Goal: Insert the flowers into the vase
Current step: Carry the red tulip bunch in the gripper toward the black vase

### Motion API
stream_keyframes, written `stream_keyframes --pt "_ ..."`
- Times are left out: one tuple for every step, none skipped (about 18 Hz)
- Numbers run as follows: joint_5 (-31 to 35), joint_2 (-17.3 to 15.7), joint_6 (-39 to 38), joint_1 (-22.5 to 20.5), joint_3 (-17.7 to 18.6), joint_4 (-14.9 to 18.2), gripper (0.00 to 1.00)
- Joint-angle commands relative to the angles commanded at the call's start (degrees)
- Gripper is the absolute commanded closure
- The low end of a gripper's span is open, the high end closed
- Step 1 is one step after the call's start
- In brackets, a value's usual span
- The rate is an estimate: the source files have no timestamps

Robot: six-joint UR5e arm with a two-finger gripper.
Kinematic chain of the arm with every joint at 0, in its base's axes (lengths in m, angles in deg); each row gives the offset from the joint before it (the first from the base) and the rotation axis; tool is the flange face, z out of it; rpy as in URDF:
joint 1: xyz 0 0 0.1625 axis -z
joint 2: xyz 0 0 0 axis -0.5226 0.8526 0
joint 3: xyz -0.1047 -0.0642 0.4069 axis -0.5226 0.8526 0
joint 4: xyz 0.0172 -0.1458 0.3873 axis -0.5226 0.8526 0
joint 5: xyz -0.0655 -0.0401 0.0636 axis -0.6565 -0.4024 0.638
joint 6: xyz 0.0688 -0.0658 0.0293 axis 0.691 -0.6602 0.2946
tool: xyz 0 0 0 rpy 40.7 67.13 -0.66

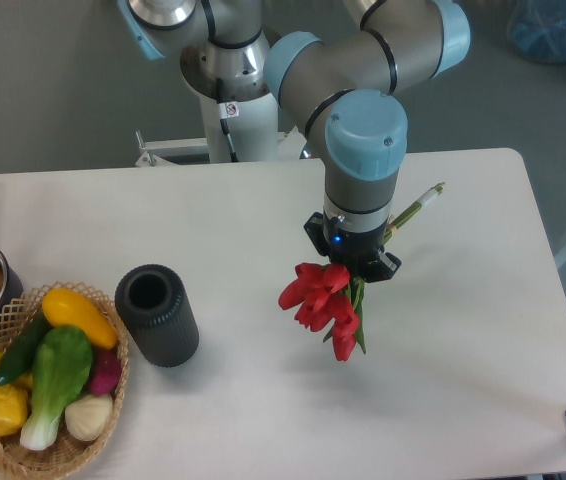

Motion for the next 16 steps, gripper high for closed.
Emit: stream_keyframes --pt "0.09 0.0 0.0 0.0 0.0 0.0 1.0" --pt "0.0 0.0 0.0 0.0 0.0 0.0 1.0" --pt "-0.17 -0.09 0.0 0.0 0.0 0.0 1.0" --pt "-0.26 -0.09 0.0 0.0 0.0 0.0 1.0" --pt "-0.26 -0.09 0.0 0.09 -0.09 0.0 1.0" --pt "-0.52 -0.17 0.0 0.09 -0.17 -0.09 1.0" --pt "-0.96 -0.17 0.0 0.17 -0.18 -0.09 1.0" --pt "-1.75 -0.26 0.0 0.26 -0.26 -0.26 1.0" --pt "-2.71 -0.7 0.0 0.26 -0.26 -0.44 1.0" --pt "-3.94 -1.05 0.35 0.09 -0.26 -0.79 1.0" --pt "-4.74 -1.23 1.57 -0.17 -0.26 -1.57 1.0" --pt "-5.36 -1.32 3.24 -0.26 -0.26 -2.28 1.0" --pt "-6.06 -1.58 3.6 -0.26 -0.26 -2.55 1.0" --pt "-6.59 -2.19 3.69 -0.44 -0.26 -2.55 1.0" --pt "-7.55 -2.54 3.69 -0.44 -0.26 -2.55 1.0" --pt "-8.43 -2.63 3.43 -0.44 -0.18 -2.64 1.0"
